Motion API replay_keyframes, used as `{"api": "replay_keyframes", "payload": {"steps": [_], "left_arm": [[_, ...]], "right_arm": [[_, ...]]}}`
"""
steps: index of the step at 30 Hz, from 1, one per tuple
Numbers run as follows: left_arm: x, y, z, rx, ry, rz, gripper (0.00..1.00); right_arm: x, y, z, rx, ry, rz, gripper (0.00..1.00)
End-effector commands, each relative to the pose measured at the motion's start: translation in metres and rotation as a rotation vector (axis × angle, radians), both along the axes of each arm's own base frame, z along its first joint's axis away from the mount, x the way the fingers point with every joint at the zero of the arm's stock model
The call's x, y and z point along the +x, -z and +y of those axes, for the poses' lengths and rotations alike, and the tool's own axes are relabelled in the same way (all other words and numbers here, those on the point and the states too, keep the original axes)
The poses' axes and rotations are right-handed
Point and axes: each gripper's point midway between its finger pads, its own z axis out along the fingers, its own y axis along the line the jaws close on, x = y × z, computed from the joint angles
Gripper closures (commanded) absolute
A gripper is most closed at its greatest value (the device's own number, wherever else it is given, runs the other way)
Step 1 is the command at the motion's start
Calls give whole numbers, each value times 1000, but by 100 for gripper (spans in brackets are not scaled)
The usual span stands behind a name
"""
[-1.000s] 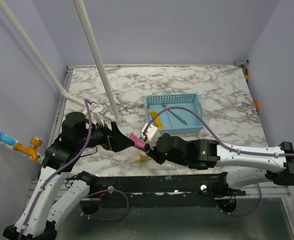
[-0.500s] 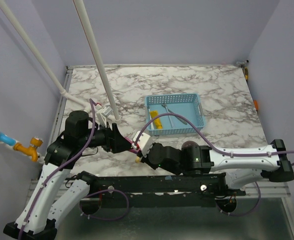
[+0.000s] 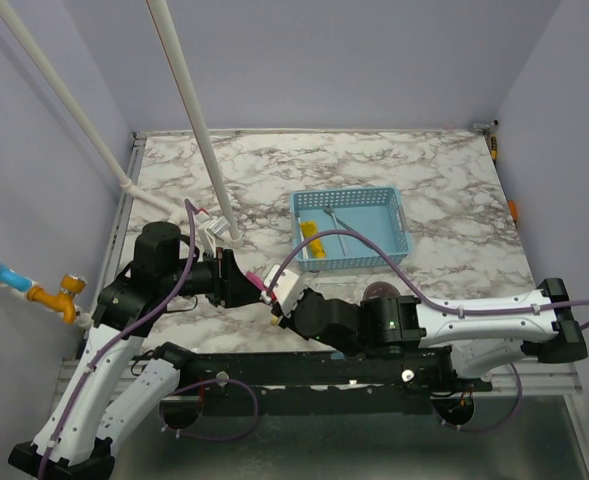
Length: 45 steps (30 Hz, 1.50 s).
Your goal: Prepare toiletry sets of a toothbrush and toothpaste on the tray
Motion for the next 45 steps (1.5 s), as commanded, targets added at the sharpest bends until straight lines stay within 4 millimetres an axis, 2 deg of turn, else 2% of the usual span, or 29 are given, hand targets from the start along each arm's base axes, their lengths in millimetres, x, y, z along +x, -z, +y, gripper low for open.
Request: {"api": "replay_keyframes", "payload": {"steps": [1, 7, 10, 13, 14, 17, 21, 23, 31, 35, 38, 40, 45], "left_arm": [[-3, -4, -3, -29, 39, -21, 63], [-1, -4, -3, -28, 36, -24, 74], [1, -2, -3, -29, 35, -25, 84], [2, 0, -4, -25, 33, -30, 98], [3, 0, -3, -24, 29, -32, 100], [5, -2, -4, -26, 20, -39, 100], [8, -5, -2, -22, -8, -66, 100], [9, -7, 0, -16, -24, -91, 100], [9, -21, 2, 8, -61, -187, 100], [8, -20, -3, 39, -53, -192, 100], [8, -17, -8, 69, -48, -194, 100], [5, -17, -14, 83, -33, -198, 100], [-1, -16, -27, 160, -18, -234, 100]], "right_arm": [[2, -17, 8, 46, 21, -38, 78], [-1, -13, 9, 37, 19, -40, 78], [-2, -11, 8, 37, 22, -39, 78], [-3, -8, 7, 34, 22, -35, 77], [-3, -8, 6, 33, 22, -32, 76], [-4, -4, 3, 25, 27, -23, 70], [-3, 1, -7, 14, 50, -12, 49], [-2, -1, -13, 32, 67, -4, 43], [3, -19, -40, 100, 139, 22, 38], [15, -33, -53, 140, 240, 5, 33], [30, -36, -63, 134, 337, -10, 33], [46, -34, -71, 125, 413, -8, 32], [99, -29, -100, 148, 595, 71, 33]]}}
